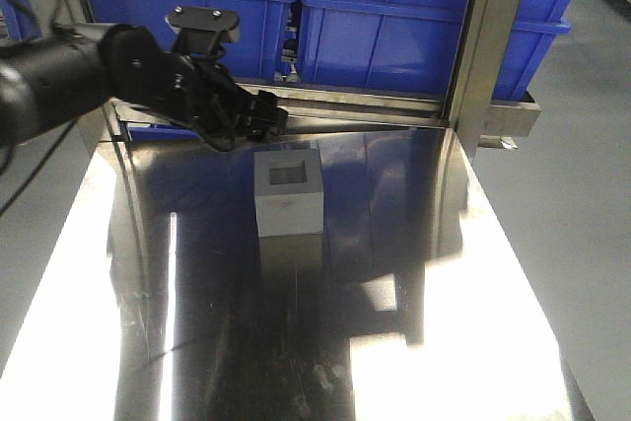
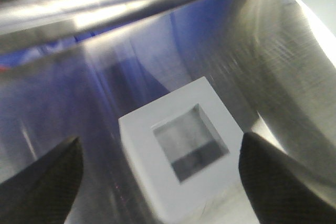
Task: Sort gray base to blue bin
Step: 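Reach the left gripper down over the gray foam block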
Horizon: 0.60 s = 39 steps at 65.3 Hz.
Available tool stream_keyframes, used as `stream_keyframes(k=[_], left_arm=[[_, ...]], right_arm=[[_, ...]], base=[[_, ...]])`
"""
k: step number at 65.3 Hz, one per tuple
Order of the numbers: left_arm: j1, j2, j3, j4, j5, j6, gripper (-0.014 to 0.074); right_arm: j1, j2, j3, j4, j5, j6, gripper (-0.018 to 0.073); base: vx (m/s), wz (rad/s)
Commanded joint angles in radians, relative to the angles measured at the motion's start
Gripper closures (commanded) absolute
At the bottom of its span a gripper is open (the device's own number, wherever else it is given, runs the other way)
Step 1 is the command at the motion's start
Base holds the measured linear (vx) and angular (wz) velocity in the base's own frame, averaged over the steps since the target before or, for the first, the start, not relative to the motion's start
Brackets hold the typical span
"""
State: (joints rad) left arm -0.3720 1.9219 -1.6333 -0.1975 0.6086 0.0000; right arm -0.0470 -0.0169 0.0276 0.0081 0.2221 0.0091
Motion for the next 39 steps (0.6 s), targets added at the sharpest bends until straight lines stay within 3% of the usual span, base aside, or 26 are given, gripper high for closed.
stream_keyframes(k=[1,8,39], left_arm=[[-0.006,0.019,-0.106,0.003,-0.018,-0.070,0.0010],[-0.006,0.086,-0.179,0.039,0.010,-0.137,0.0010],[-0.003,0.212,-0.233,0.064,0.092,-0.193,0.0010]], right_arm=[[0.000,0.001,0.001,-0.008,-0.075,-0.009,0.0564],[0.000,0.001,0.001,-0.008,-0.075,-0.009,0.0564],[0.000,0.001,0.001,-0.008,-0.075,-0.009,0.0564]], base=[[0.00,0.00],[0.00,0.00],[0.00,0.00]])
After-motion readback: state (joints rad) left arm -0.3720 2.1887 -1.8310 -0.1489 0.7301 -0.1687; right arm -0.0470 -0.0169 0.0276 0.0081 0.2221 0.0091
